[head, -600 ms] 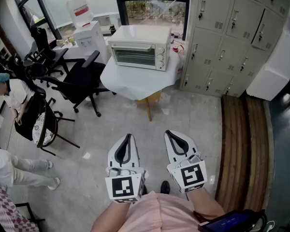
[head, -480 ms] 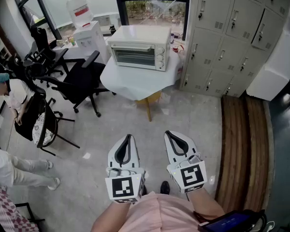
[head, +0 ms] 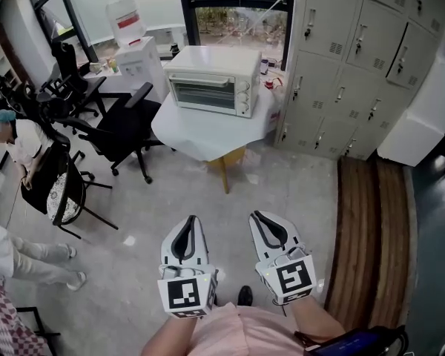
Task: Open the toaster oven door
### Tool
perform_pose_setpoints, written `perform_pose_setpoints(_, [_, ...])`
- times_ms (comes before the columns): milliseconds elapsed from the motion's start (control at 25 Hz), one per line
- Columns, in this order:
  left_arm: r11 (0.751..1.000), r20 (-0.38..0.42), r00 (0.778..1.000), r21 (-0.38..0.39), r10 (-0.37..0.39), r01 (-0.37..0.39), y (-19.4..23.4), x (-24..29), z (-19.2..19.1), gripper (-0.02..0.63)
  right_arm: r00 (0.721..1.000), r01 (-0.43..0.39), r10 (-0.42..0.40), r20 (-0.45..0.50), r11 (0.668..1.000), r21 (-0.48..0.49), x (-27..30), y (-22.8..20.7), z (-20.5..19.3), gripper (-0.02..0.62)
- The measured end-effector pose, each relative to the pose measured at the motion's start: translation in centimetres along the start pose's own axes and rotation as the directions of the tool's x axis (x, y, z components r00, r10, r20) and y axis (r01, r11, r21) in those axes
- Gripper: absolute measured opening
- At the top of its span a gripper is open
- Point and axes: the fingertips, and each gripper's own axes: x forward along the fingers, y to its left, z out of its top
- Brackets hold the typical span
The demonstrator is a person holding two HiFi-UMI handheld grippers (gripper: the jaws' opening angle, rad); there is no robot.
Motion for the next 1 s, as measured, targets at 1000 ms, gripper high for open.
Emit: perform_pose_setpoints(1000, [0.996, -0.025, 0.996, -0.016, 0.082, -0.082, 12.0, 12.0, -1.1, 0.014, 0.998, -0.033, 0.033, -0.045, 0.999, 0.007, 17.6, -2.2, 0.0, 0.026])
